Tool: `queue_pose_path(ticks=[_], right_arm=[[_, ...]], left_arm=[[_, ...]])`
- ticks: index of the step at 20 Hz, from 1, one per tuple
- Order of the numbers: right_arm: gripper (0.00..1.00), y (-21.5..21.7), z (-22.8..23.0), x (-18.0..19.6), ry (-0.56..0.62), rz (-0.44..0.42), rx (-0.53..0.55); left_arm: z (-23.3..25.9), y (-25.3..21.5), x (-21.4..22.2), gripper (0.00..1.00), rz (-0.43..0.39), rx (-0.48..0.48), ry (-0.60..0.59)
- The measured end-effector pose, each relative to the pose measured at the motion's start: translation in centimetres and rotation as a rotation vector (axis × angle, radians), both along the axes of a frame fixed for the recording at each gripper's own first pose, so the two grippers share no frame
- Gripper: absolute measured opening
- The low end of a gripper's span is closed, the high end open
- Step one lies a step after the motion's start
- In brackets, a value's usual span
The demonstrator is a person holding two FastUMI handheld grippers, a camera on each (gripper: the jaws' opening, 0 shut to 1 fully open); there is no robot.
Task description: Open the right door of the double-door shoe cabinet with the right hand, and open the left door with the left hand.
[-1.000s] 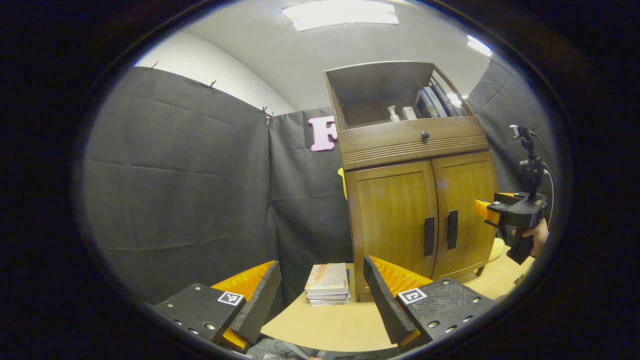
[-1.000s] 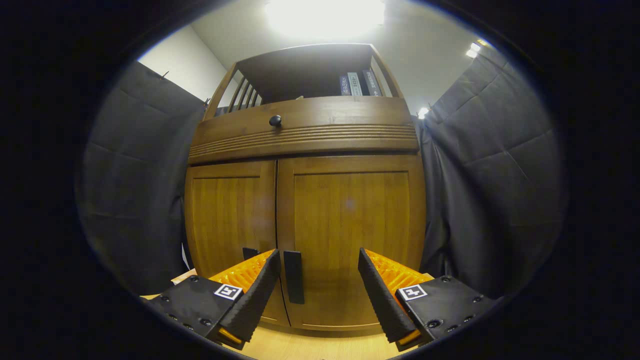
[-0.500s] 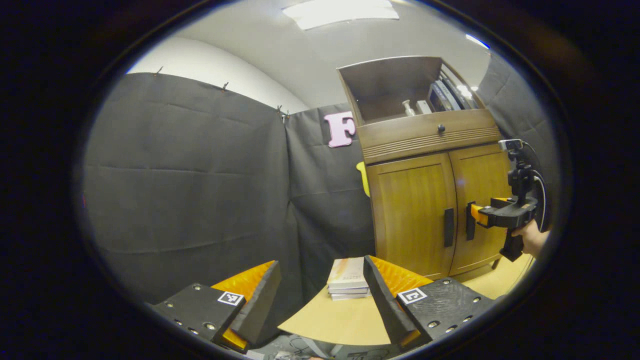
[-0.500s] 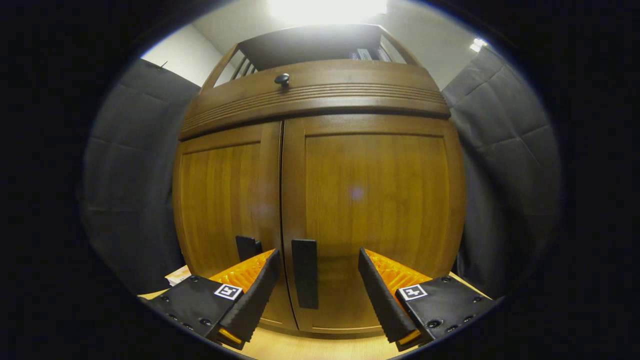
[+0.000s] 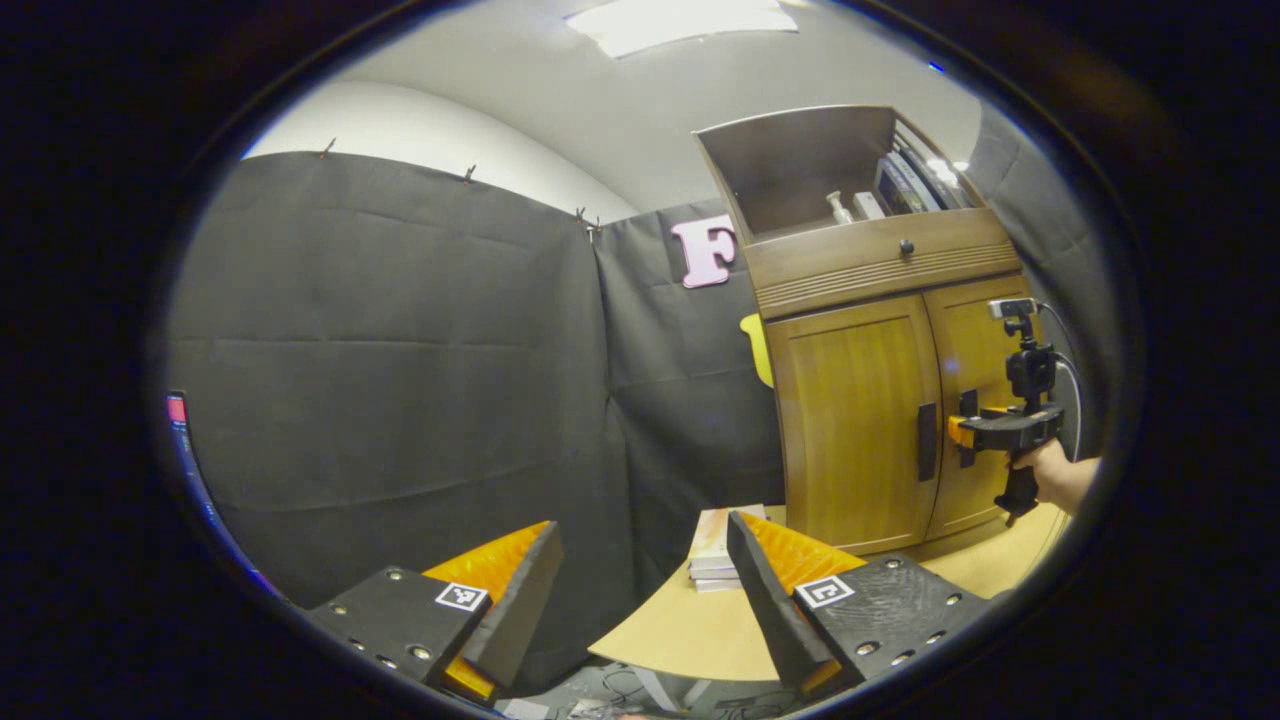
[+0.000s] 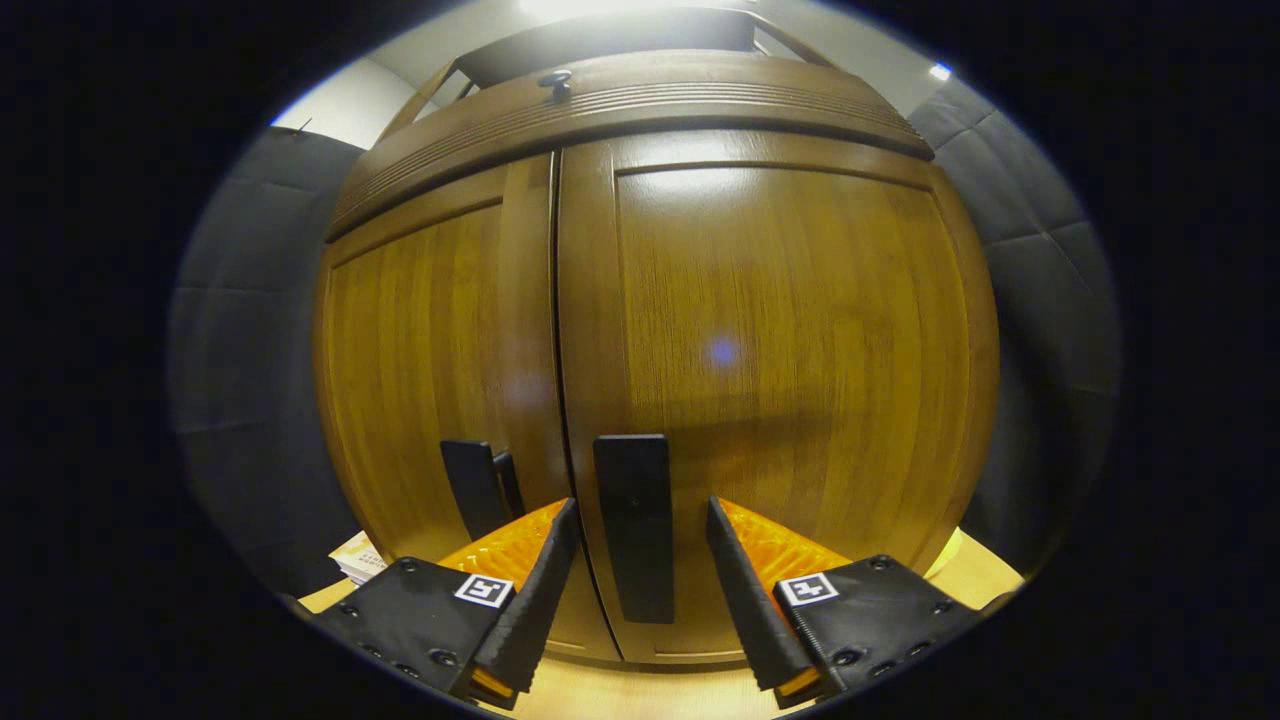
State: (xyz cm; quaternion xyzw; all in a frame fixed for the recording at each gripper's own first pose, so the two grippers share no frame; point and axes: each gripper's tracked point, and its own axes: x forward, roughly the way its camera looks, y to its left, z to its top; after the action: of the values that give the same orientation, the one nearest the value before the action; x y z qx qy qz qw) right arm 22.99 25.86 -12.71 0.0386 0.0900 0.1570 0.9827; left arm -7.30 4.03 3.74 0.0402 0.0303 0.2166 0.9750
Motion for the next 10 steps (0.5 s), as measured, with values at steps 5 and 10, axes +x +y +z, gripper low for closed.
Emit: queue_pose_path(ticks=[5, 10], right_arm=[[0.34, 0.3, -0.5, 0.4, 0.012, 0.009, -0.004], [0.13, 0.1, -0.1, -0.6, 0.023, 0.03, 0.005]], left_arm=[[-1.5, -0.2, 1.0, 0.96, -0.007, -0.013, -0.002], [-1.3, -0.3, 1.1, 0.97, -0.044, -0.022, -0.013]])
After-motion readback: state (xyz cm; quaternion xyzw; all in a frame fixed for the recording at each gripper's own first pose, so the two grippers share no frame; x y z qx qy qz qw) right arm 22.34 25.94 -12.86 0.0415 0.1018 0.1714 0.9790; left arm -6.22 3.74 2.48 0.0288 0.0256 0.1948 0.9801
